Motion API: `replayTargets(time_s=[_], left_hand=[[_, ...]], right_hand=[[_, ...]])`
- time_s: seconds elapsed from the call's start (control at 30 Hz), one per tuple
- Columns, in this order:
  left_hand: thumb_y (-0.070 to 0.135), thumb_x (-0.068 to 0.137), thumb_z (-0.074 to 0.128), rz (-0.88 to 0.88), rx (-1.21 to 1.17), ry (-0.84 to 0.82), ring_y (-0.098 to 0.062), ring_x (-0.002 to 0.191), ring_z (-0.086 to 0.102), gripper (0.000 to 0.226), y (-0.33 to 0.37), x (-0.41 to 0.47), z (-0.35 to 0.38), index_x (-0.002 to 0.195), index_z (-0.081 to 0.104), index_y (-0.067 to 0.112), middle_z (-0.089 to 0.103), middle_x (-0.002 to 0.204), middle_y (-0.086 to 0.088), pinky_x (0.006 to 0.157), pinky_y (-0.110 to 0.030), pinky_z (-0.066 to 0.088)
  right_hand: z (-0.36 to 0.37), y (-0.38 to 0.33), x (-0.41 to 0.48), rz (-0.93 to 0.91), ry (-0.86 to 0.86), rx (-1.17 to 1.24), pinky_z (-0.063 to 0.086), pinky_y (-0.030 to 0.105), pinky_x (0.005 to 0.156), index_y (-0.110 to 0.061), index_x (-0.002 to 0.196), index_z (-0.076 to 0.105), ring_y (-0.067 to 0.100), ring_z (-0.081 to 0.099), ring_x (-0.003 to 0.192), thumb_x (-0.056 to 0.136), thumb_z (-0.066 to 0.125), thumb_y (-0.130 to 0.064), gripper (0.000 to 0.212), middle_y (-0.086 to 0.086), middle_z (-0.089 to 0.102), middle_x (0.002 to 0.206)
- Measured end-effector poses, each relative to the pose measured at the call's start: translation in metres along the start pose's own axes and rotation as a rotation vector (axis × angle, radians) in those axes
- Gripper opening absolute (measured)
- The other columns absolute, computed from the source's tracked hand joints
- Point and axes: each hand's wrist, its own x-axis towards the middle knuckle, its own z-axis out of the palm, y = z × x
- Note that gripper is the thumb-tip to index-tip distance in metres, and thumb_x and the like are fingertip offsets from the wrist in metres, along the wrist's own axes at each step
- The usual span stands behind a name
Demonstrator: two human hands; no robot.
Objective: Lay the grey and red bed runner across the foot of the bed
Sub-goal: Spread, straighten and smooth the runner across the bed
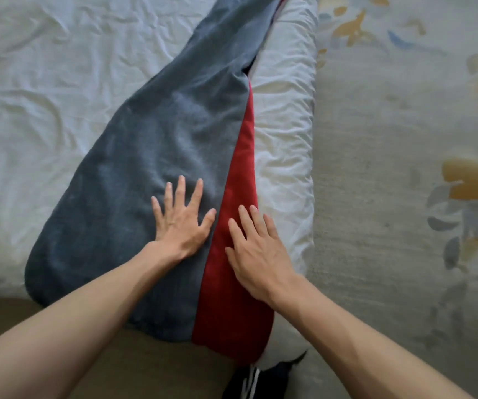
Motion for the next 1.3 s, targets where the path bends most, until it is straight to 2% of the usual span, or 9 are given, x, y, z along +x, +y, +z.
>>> replayTargets(time_s=[0.17, 0.27, 0.43, 0.63, 0.73, 0.9, 1.07, 1.2, 1.3], left_hand=[[0.055, 0.091, 0.032, -0.087, -0.016, 0.014, -0.029, 0.145, -0.003, 0.070, 0.017, 0.033, -0.007, 0.150, 0.007, 0.028, 0.002, 0.159, -0.009, 0.114, -0.056, -0.001], [0.049, 0.091, 0.039, -0.125, -0.044, 0.071, -0.030, 0.144, 0.010, 0.066, 0.026, 0.052, -0.013, 0.149, 0.020, 0.023, 0.016, 0.157, -0.012, 0.115, -0.053, 0.006], [0.050, 0.083, 0.033, -0.154, -0.107, 0.126, -0.032, 0.137, 0.028, 0.067, 0.048, 0.072, -0.027, 0.141, 0.041, 0.016, 0.034, 0.149, -0.016, 0.111, -0.049, 0.018], [0.054, 0.080, 0.030, -0.233, -0.158, 0.162, -0.030, 0.132, 0.038, 0.072, 0.075, 0.082, -0.036, 0.136, 0.047, 0.013, 0.041, 0.145, -0.013, 0.108, -0.046, 0.026], [0.056, 0.079, 0.032, -0.308, -0.168, 0.155, -0.029, 0.131, 0.039, 0.072, 0.088, 0.080, -0.032, 0.135, 0.048, 0.013, 0.042, 0.144, -0.012, 0.108, -0.045, 0.027], [0.058, 0.077, 0.039, -0.435, -0.134, 0.181, -0.028, 0.128, 0.043, 0.069, 0.115, 0.072, -0.026, 0.129, 0.054, 0.014, 0.047, 0.140, -0.011, 0.106, -0.043, 0.030], [0.058, 0.072, 0.053, -0.520, -0.068, 0.297, -0.027, 0.114, 0.054, 0.064, 0.159, 0.061, -0.016, 0.117, 0.062, 0.014, 0.057, 0.124, -0.009, 0.096, -0.042, 0.037], [0.043, 0.069, 0.075, -0.651, -0.039, 0.283, -0.028, 0.107, 0.055, 0.056, 0.180, 0.069, -0.014, 0.115, 0.062, 0.015, 0.058, 0.116, -0.006, 0.092, -0.044, 0.037], [0.036, 0.073, 0.074, -0.745, -0.054, 0.297, -0.025, 0.100, 0.057, 0.037, 0.175, 0.078, -0.018, 0.105, 0.066, 0.019, 0.062, 0.106, 0.000, 0.089, -0.043, 0.034]], right_hand=[[-0.026, 0.025, 0.040, -0.100, -0.029, -0.025, -0.001, 0.045, 0.118, -0.012, 0.149, 0.017, 0.032, -0.002, 0.146, 0.098, 0.033, -0.036, 0.059, 0.016, 0.006, 0.158], [-0.040, 0.040, 0.061, -0.149, -0.054, -0.019, 0.001, 0.046, 0.117, -0.012, 0.149, 0.017, 0.032, -0.001, 0.146, 0.098, 0.034, -0.035, 0.059, 0.016, 0.006, 0.158], [-0.058, 0.071, 0.088, -0.207, -0.072, -0.013, 0.005, 0.047, 0.117, -0.011, 0.148, 0.018, 0.034, 0.004, 0.145, 0.097, 0.040, -0.033, 0.060, 0.017, 0.008, 0.158], [-0.067, 0.113, 0.118, -0.291, -0.120, -0.011, 0.010, 0.046, 0.116, -0.010, 0.146, 0.020, 0.035, 0.008, 0.144, 0.090, 0.040, -0.010, 0.060, 0.020, 0.008, 0.156], [-0.066, 0.130, 0.132, -0.348, -0.158, -0.009, 0.009, 0.045, 0.117, -0.010, 0.147, 0.017, 0.034, 0.005, 0.145, 0.088, 0.040, -0.007, 0.063, 0.019, 0.006, 0.157], [-0.069, 0.156, 0.140, -0.504, -0.245, 0.008, 0.009, 0.045, 0.118, -0.008, 0.149, 0.010, 0.032, 0.002, 0.145, 0.086, 0.039, -0.005, 0.069, 0.016, 0.003, 0.158], [-0.087, 0.201, 0.137, -0.687, -0.364, -0.041, 0.004, 0.045, 0.119, -0.009, 0.150, 0.005, 0.029, -0.004, 0.146, 0.085, 0.040, -0.003, 0.074, 0.013, -0.003, 0.159], [-0.100, 0.229, 0.152, -0.721, -0.408, -0.114, 0.000, 0.043, 0.117, -0.011, 0.150, 0.001, 0.029, -0.007, 0.146, 0.086, 0.038, -0.003, 0.074, 0.011, -0.005, 0.159], [-0.102, 0.230, 0.164, -0.769, -0.426, -0.146, -0.001, 0.042, 0.117, -0.011, 0.150, 0.001, 0.029, -0.008, 0.146, 0.088, 0.039, -0.006, 0.073, 0.010, -0.006, 0.159]])
